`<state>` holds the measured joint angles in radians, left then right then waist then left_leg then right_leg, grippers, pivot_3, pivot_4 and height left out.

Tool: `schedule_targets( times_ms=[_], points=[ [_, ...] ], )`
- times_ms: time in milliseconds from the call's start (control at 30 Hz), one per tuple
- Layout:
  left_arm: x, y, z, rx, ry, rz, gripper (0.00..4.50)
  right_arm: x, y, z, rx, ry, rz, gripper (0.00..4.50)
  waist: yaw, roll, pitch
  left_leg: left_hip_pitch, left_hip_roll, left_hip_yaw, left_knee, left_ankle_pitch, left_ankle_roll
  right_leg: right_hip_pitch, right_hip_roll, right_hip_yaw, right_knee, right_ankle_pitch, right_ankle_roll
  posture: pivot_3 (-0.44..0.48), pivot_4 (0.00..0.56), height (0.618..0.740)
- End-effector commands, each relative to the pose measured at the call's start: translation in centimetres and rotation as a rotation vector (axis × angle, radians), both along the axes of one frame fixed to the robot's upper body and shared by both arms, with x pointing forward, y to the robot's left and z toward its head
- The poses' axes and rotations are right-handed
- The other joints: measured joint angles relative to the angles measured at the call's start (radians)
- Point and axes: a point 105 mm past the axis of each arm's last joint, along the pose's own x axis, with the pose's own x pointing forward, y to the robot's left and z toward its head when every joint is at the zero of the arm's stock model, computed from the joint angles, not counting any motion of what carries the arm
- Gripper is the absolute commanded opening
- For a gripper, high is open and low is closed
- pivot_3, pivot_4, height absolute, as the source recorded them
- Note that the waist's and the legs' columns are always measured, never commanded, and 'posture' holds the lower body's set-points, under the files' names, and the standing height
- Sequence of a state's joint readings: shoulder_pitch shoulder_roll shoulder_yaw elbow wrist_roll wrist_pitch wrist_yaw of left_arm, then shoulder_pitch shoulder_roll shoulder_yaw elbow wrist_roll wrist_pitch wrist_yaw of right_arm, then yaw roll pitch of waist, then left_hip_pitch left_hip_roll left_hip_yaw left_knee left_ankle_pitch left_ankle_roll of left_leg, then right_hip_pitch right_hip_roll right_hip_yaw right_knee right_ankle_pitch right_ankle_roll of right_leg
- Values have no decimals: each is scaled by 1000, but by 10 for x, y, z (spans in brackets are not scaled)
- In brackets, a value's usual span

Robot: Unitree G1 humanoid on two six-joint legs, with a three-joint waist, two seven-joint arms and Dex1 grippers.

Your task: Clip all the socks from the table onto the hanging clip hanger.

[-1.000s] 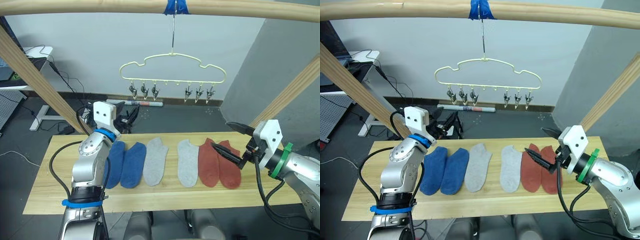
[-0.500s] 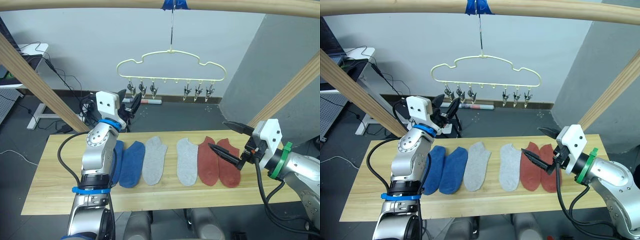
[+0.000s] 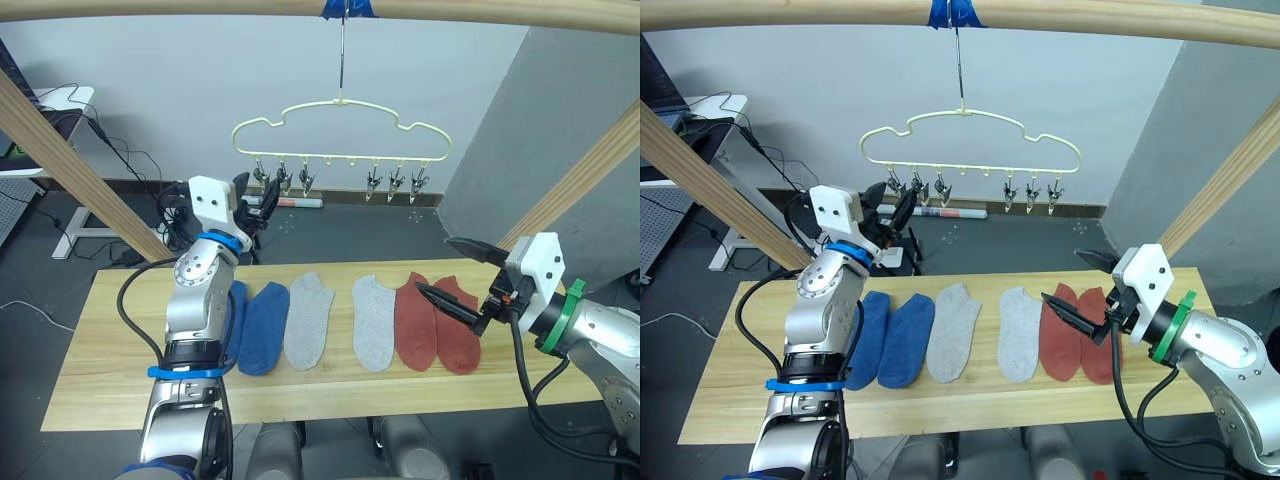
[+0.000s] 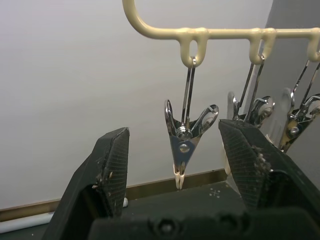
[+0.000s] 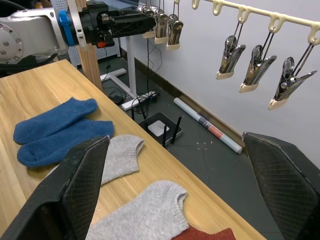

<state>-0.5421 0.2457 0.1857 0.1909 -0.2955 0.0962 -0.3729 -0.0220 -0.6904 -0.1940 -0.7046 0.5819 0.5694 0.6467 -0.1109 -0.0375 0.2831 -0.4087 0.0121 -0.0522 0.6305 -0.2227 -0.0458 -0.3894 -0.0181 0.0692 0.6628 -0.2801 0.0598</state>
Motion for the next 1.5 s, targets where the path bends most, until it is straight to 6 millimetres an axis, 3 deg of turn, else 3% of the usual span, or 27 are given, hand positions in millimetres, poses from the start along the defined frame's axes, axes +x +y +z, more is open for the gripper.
schedule_targets(
  times_ms=[33, 300, 400, 600, 733, 833, 1033, 1200, 1500],
  points=[
    [-2, -1, 20, -7, -80, 5, 3120, -5, 4, 11, 8, -46, 20, 4500, 0, 0, 0, 0, 0, 0, 0, 0, 0, 0, 0, 0, 0, 0, 0, -252, 303, 740],
    [-1, -1, 23, -5, -94, 8, 3120, -4, 4, 11, 7, -43, 17, 4500, -1, 0, 0, 0, 0, 0, 0, 0, 0, 0, 0, 0, 0, 0, 0, -252, 303, 740],
    [-1, -2, 24, -4, -96, 1, 2533, -4, 3, 11, 8, -42, 15, 4500, -1, 0, 0, 0, 0, 0, 0, 0, 0, 0, 0, 0, 0, 0, 0, -252, 300, 740],
    [1, -5, 26, 6, -102, -14, 783, -3, 3, 10, 9, -39, 15, 4500, -1, 0, 0, 0, 0, 0, 0, 0, 0, 0, 0, 0, 0, 0, 0, -251, 299, 740],
    [-1, -4, 27, 23, -108, -20, 185, -3, 3, 9, 8, -36, 16, 4500, -1, 0, 0, 0, 0, 0, 0, 0, 0, 0, 0, 0, -1, 0, 0, -249, 298, 740],
    [-4, -5, 27, 51, -115, -29, 128, -3, 2, 2, -9, -16, 10, 4500, -1, 0, 0, -1, 0, 0, 0, 0, 0, 0, 0, 0, -1, 0, 0, -241, 295, 740],
    [-10, -5, 29, 93, -121, -44, 128, 10, -16, -30, -101, 51, -143, 4500, -1, 0, 0, -1, 0, 0, 0, 0, 0, 0, 0, 0, -1, 0, 0, -230, 294, 740],
    [-16, -12, 32, 123, -120, -85, 128, 30, -45, -72, -82, 170, -419, 4500, -1, 0, 0, -1, 1, 0, -1, 0, 0, -1, 0, 0, -1, 0, 1, -219, 300, 740],
    [-21, -22, 34, 143, -105, -135, 128, 65, -71, -137, -51, 268, -763, 4500, -1, 3, 3, -1, 1, 0, -1, 0, 0, -1, -1, 1, -1, 0, 0, -208, 310, 740]
  ],
)
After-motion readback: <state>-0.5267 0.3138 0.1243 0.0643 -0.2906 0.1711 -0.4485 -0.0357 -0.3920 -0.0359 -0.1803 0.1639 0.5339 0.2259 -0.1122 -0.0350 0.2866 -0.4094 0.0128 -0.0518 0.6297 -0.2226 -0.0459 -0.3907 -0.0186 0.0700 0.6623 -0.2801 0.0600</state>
